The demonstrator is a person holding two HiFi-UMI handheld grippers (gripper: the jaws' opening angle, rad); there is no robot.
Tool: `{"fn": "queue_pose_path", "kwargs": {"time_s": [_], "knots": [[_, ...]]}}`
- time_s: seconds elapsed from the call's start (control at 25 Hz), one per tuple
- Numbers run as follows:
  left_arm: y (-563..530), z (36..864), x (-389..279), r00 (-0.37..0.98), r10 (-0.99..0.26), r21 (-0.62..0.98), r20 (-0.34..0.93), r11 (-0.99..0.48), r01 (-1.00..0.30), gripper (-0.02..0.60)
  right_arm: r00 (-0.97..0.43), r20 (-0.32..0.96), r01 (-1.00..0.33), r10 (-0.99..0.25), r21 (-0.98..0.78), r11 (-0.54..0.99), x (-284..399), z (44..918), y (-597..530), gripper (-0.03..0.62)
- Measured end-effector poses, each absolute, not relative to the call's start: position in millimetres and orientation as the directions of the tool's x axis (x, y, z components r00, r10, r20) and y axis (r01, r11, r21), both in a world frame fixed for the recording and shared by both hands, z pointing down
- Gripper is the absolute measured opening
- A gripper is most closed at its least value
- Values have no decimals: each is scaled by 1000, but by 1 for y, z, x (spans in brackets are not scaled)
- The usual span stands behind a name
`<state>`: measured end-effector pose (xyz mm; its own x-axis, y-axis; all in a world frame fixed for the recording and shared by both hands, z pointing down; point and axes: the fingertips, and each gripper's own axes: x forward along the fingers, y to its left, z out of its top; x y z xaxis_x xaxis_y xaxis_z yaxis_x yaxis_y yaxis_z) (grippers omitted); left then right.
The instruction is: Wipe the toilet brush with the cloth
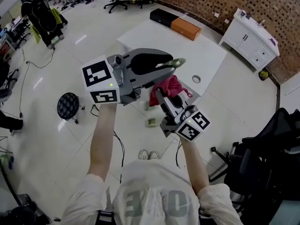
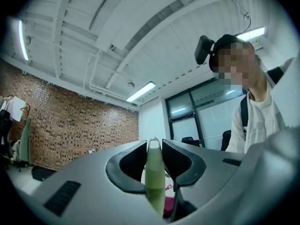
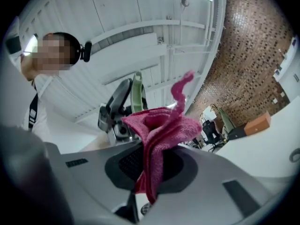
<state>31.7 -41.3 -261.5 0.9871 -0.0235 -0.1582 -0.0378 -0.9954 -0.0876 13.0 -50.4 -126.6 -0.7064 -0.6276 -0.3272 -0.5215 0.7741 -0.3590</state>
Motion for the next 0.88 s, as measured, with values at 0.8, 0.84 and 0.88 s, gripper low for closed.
{"fn": "queue_pose_path", "kwargs": {"time_s": [0.8, 0.84, 0.88], "knots": [[-65, -251, -17, 921, -290, 8, -259, -954, -298, 104, -628, 107, -762, -770, 113, 638, -47, -38, -17, 31], [-64, -251, -16, 916, -294, 16, -271, -953, -301, 104, -605, 155, -771, -781, 130, 623, -48, -25, -22, 31], [-62, -251, -16, 914, -295, 21, -280, -953, -301, 104, -581, 192, -781, -791, 142, 609, -47, -14, -25, 31]]}}
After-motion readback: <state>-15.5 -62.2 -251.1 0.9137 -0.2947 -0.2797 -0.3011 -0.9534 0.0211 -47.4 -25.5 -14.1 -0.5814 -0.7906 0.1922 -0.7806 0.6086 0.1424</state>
